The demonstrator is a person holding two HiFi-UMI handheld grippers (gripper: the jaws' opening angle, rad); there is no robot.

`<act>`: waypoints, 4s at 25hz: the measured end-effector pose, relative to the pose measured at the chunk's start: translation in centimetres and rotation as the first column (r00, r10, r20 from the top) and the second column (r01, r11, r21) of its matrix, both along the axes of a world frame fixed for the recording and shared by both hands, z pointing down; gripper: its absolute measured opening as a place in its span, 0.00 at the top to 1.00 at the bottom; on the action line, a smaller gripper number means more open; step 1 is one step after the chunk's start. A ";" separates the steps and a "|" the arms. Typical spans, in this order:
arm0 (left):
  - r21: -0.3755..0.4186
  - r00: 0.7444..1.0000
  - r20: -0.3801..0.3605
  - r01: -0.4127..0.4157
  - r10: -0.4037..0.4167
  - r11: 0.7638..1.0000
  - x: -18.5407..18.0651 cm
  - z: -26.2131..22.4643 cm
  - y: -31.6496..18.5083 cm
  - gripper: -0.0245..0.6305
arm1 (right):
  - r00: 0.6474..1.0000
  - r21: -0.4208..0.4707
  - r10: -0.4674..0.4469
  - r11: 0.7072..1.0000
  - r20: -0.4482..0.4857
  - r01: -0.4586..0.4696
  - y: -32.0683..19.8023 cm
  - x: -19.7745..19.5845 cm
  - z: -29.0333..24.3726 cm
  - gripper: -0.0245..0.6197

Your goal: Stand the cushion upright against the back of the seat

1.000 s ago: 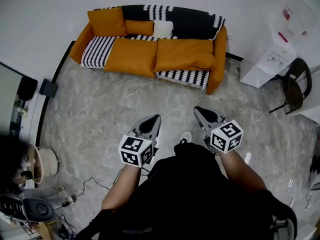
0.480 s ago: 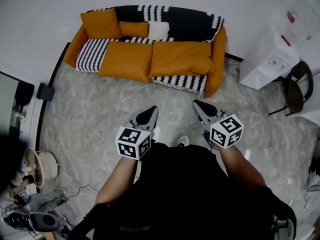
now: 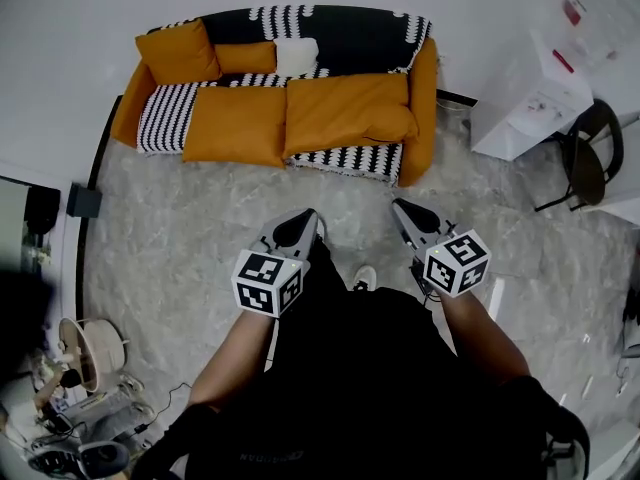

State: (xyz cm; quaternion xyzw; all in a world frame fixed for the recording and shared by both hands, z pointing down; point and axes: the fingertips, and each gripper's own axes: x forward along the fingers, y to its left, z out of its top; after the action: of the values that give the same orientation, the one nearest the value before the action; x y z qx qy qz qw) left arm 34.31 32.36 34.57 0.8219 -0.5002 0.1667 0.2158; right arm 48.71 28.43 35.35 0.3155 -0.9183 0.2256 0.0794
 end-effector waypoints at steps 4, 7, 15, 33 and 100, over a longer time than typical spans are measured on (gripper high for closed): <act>-0.022 1.000 -0.006 -0.020 0.020 1.000 -0.1 1.5 -1.8 0.94 | 0.999 -0.008 0.037 0.999 -0.009 -0.037 -1.5 0.4 0.9 0.90; -0.017 0.999 -0.019 -0.031 0.030 0.999 -0.3 1.9 -3.9 0.94 | 0.998 -0.018 0.059 0.998 -0.027 -0.059 -2.9 0.5 1.5 0.90; -0.007 0.998 -0.040 -0.042 0.042 0.999 -2.0 2.2 -10.1 0.94 | 0.993 -0.088 0.082 0.992 -0.084 -0.089 -8.3 -0.2 3.1 0.90; -0.146 0.993 0.047 -0.096 0.104 0.985 -15.5 9.9 -26.3 0.94 | 0.924 -0.114 0.197 0.963 -0.327 -0.245 -23.6 -4.4 8.7 0.90; -0.713 0.922 0.366 0.192 0.125 0.675 -23.8 41.6 -29.1 0.93 | 0.657 -0.448 -0.082 0.793 -0.749 -0.412 -33.5 8.9 37.9 0.90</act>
State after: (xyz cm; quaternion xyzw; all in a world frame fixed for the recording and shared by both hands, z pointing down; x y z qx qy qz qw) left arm 10.49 3.26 76.20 0.6055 -0.4376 0.5078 0.4289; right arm 57.62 -5.03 73.29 0.4255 -0.6555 0.3556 0.5127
